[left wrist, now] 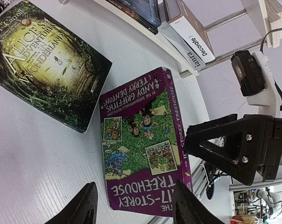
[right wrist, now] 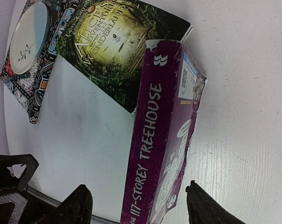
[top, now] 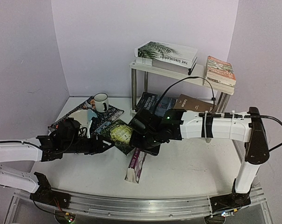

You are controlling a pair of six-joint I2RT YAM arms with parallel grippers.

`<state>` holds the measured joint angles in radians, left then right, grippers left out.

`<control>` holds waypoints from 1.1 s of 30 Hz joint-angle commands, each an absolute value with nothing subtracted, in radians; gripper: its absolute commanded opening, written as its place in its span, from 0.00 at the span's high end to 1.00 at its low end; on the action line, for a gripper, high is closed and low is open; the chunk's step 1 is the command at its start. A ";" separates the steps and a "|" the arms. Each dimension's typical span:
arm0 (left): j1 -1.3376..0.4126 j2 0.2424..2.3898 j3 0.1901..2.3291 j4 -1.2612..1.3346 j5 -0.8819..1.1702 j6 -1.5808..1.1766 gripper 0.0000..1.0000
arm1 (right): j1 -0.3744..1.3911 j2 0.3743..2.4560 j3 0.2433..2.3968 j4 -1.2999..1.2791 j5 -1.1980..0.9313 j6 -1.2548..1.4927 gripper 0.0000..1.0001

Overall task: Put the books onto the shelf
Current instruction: Pick up the book from the center of the board.

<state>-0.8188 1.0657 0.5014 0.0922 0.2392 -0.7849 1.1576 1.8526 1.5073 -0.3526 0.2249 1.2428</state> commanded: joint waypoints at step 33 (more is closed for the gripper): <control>-0.816 1.073 0.516 0.150 0.265 -0.781 0.45 | 1.183 1.855 1.550 -0.538 0.308 1.374 0.99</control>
<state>-0.8188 1.0682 0.4931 0.1146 0.2570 -0.7849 1.1790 1.9334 1.5646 -0.4829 0.2657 1.3985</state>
